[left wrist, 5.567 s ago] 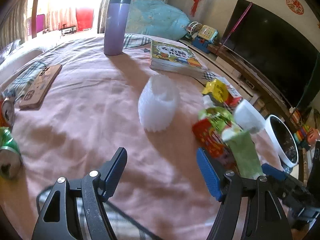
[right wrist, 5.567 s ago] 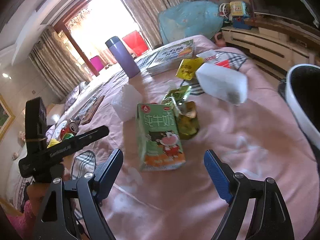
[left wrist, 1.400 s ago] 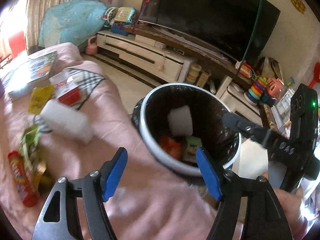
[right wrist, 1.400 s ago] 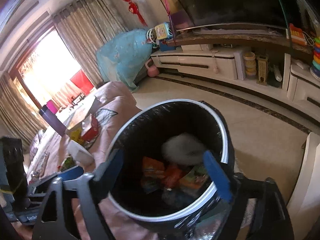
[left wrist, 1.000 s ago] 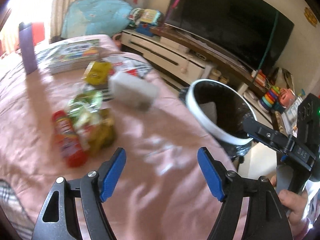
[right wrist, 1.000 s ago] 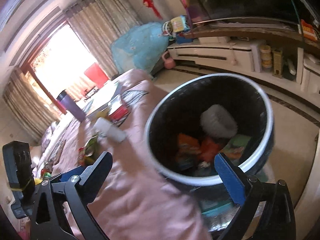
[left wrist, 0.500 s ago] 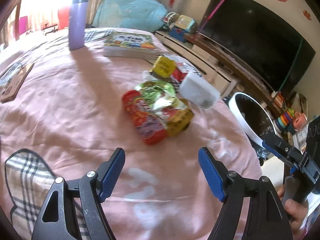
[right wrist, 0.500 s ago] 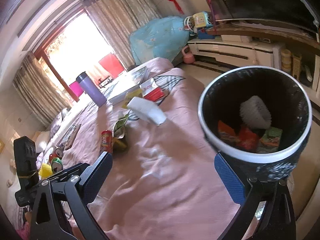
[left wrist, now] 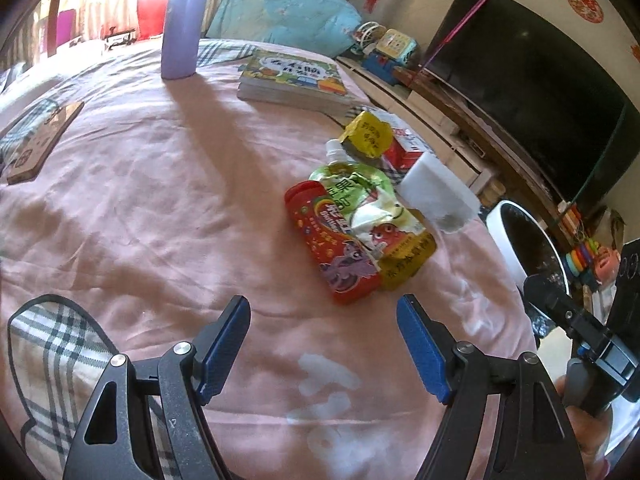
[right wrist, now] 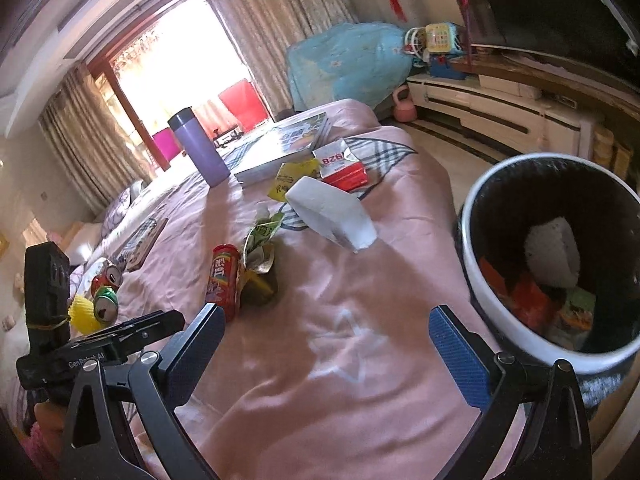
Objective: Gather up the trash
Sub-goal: 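Grasp the red Skittles tube with the left gripper while the right grasps the white foam block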
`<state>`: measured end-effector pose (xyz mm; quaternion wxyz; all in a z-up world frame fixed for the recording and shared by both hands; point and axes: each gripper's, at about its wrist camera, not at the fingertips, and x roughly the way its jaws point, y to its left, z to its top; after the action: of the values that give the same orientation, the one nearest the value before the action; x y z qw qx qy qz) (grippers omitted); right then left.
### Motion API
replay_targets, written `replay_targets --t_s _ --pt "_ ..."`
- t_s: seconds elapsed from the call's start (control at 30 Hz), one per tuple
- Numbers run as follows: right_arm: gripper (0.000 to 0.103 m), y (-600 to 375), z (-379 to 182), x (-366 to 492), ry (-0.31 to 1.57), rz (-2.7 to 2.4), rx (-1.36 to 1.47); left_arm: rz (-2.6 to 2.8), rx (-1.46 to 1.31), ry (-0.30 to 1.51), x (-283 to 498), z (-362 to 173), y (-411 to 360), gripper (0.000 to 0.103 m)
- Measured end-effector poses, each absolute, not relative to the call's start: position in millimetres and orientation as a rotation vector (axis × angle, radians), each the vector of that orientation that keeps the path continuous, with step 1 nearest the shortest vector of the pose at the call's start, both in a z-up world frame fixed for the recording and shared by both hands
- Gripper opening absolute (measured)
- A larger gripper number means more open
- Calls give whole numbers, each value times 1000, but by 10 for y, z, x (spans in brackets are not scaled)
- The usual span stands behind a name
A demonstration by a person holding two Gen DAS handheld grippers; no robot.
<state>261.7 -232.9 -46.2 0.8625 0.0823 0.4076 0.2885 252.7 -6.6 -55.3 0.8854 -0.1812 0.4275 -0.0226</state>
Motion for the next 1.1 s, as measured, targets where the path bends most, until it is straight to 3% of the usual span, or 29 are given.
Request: replay_targets --t_s 0.47,0.57,0.63,0.67,0.7,0.73,1.1 --pt "89 -1891 -593 3286 873 635 -6 -35 -381 926 3109 -739 -107 73" --pt "88 -1787 -675 3425 893 648 -36 -35 -364 948 3202 -823 -148 65" --pt "76 -1730 -716 3484 906 655 -51 -40 -342 936 3219 -831 -177 62" --pt "70 -1708 -736 3503 913 659 -55 -55 -338 935 3222 -836 -193 55" --pt "52 -1688 -754 3512 923 656 -61 -74 -343 937 3231 -844 -198 45" --pt "43 -1678 -766 3518 927 646 -71 -88 -349 939 3236 -851 -195 44" --pt "36 -1954 -612 3145 887 645 30 -139 -326 886 2936 -747 -163 35"
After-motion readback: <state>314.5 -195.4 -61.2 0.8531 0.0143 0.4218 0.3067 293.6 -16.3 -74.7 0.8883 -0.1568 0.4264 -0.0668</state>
